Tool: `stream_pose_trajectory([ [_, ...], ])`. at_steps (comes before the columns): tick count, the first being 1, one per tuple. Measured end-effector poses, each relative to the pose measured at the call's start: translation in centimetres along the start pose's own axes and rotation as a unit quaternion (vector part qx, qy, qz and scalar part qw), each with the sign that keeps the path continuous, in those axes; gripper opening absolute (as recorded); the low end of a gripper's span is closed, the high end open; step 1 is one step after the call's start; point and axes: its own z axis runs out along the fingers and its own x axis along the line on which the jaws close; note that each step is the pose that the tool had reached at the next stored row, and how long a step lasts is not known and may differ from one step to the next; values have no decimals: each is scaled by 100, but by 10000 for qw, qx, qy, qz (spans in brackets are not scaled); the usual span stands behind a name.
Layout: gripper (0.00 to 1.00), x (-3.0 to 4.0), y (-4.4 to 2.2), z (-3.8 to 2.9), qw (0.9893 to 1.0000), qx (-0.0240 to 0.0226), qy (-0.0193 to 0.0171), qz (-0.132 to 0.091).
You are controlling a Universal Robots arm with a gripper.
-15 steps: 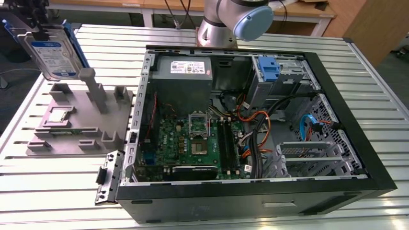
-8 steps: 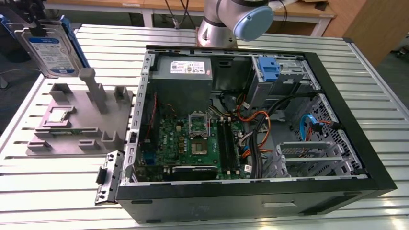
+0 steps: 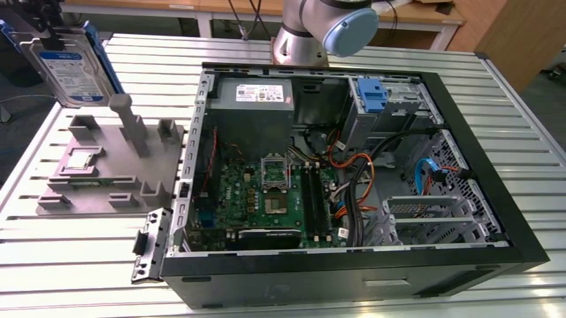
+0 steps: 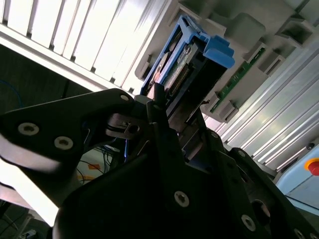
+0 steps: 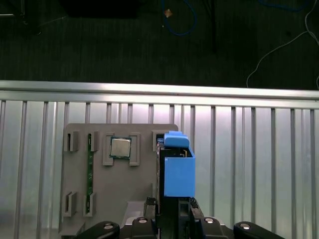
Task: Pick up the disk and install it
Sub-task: 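Pick up the disk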
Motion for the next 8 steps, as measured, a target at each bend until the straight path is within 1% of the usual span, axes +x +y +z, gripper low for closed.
stream_pose_trajectory([
  [3, 35, 0, 0, -12, 10000, -1, 0, 0],
  [8, 35, -3, 3, -66, 10000, 0, 0, 0],
])
